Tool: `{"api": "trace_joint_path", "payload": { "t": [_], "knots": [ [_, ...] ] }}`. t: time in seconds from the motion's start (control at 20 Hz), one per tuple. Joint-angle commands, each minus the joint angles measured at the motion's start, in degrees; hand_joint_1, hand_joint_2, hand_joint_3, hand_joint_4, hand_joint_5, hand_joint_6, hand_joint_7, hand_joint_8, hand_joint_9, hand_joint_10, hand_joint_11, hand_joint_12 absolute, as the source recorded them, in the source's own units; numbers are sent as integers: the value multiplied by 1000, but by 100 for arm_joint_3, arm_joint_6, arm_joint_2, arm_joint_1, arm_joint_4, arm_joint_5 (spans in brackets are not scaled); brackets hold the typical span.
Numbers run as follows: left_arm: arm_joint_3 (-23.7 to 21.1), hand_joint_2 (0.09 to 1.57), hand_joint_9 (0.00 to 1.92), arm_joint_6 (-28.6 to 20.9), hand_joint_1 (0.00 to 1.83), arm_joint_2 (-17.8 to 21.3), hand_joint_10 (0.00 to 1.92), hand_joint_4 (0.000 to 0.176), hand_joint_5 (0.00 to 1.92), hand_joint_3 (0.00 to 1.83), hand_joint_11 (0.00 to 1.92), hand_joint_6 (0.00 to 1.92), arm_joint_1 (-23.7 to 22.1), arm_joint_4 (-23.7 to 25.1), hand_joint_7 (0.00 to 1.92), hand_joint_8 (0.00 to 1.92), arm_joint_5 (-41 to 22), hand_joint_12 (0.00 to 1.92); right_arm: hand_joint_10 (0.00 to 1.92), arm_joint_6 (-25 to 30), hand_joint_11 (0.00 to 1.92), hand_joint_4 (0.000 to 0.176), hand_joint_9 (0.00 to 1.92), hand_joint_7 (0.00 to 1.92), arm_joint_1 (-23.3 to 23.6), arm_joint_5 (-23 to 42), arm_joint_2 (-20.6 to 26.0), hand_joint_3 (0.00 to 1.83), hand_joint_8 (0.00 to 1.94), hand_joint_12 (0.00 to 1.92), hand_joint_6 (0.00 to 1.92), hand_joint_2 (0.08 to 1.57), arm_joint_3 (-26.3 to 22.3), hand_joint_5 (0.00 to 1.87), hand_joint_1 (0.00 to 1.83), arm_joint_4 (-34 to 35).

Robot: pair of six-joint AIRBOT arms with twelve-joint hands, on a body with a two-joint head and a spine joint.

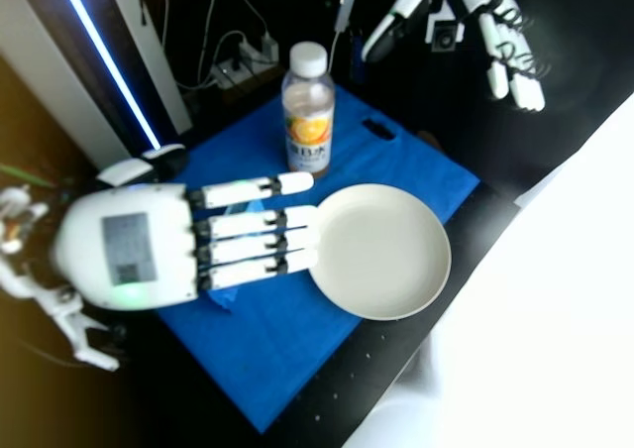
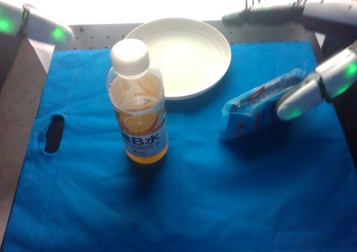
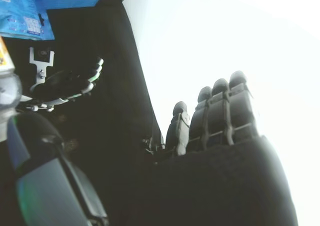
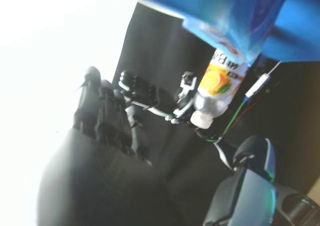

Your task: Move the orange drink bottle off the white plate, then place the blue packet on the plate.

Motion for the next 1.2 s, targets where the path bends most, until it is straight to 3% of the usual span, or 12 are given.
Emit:
{"api": "trace_joint_path", "payload": {
  "t": [0.0,0.05,0.2,0.3,0.35,0.6,0.8,0.95,1.0,1.05,1.1,1.15],
  "knots": [
    [12,703,0,-15,573,-50,0,176,0,8,0,0,-82,-267,0,0,-524,0,6,98,0,12,237,311,88,429,-21,1,6,461,16,640,46,435,856,312],
    [28,693,0,-15,555,-60,0,176,0,3,0,0,-83,-302,0,0,-548,0,12,147,0,0,286,390,127,340,-56,5,12,529,15,674,60,503,887,122],
    [39,703,0,-10,620,-102,0,176,0,5,0,0,-83,-342,0,0,-580,0,13,167,0,1,396,514,160,224,-90,5,9,630,10,751,60,611,953,-91],
    [39,705,0,18,655,-157,0,176,0,4,0,0,-81,-362,0,0,-620,0,13,167,22,12,454,557,160,171,-95,3,6,688,5,766,59,668,973,-182],
    [39,710,0,36,665,-177,0,176,0,6,0,0,-80,-384,0,0,-651,0,2,167,4,38,427,541,160,152,-100,12,0,684,6,790,58,674,990,-211],
    [9,671,0,28,683,-205,0,176,0,0,0,0,-20,-461,0,0,-896,0,7,167,91,0,539,638,160,14,-161,1,2,788,1,849,56,750,1121,-448],
    [-39,680,0,-2,694,-206,0,176,0,0,0,0,14,-472,0,0,-1027,0,1,167,182,0,604,687,160,-89,-208,14,0,691,4,890,77,805,1175,-484],
    [-67,683,0,-24,690,-205,0,176,0,0,0,0,49,-481,0,0,-1126,0,32,167,318,0,782,847,159,-138,-235,3,11,899,7,983,133,927,1294,-470],
    [-79,675,0,-25,683,-204,0,176,0,0,0,0,61,-481,0,0,-1146,0,33,167,364,0,862,912,159,-152,-236,0,1,1089,575,1074,155,1081,1214,-458],
    [-82,665,0,-25,683,-203,0,176,0,0,0,0,65,-481,0,0,-1153,0,72,167,456,0,985,998,159,-153,-242,8,807,1187,739,1078,165,1054,1232,-453],
    [-83,674,0,-25,692,-204,0,176,0,0,0,0,71,-482,0,0,-1153,0,101,167,526,0,1061,1028,159,-154,-250,0,973,1242,824,1097,172,1005,1237,-442],
    [-83,684,0,-25,696,-204,0,176,0,2,0,0,84,-489,0,0,-1150,0,952,167,692,0,974,1091,160,-152,-251,11,815,1218,797,1079,173,996,1356,-425]
  ]
}}
